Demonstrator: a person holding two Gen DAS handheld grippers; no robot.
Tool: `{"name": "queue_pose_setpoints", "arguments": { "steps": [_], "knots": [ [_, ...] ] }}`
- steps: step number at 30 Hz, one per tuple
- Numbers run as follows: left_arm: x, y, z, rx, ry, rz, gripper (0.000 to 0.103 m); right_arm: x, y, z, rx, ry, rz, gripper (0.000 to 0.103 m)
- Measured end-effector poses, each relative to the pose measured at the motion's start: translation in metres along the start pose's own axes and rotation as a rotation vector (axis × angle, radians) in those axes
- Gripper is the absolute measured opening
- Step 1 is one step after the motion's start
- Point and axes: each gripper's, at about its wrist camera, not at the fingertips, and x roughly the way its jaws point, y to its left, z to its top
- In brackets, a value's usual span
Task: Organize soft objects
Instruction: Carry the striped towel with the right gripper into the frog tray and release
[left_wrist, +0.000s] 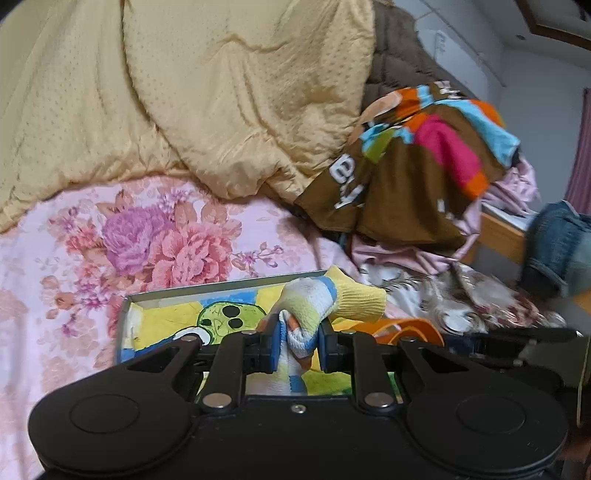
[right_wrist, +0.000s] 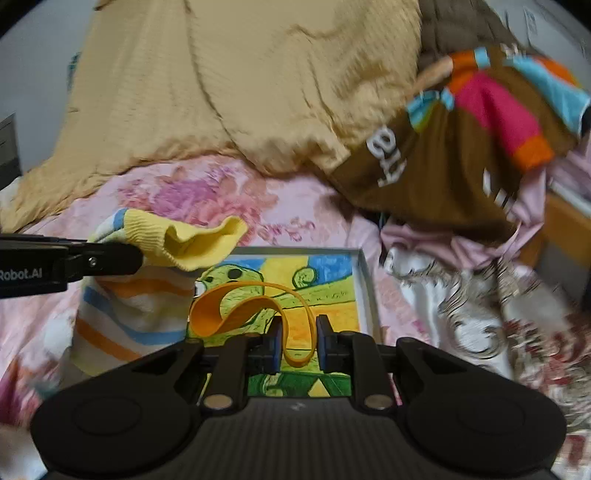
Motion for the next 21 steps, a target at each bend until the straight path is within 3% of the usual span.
{"name": "queue_pose_setpoints", "arguments": {
  "steps": [6, 14, 19, 21],
  "knots": [
    [0.048, 0.014, -0.008, -0.053, 0.052, 0.018, 0.021, 0.048, -0.01, -0.005, 0.073, 0.094, 0.011, 0.02],
    [0.076, 0.013, -0.023, -0.048, 0.175, 0.005, 0.022, 0.069, -0.012, -0.017, 0.088, 0.198, 0.002, 0.023],
    [0.089, 0.009, -0.033, -0.055, 0.281, 0.012, 0.026, 0.07, -0.015, -0.023, 0.096, 0.227, 0.0, 0.036],
    [0.089, 0.01, -0.036, -0.058, 0.297, 0.006, 0.032, 0.068, -0.016, -0.025, 0.101, 0.223, -0.001, 0.044]
  ]
}}
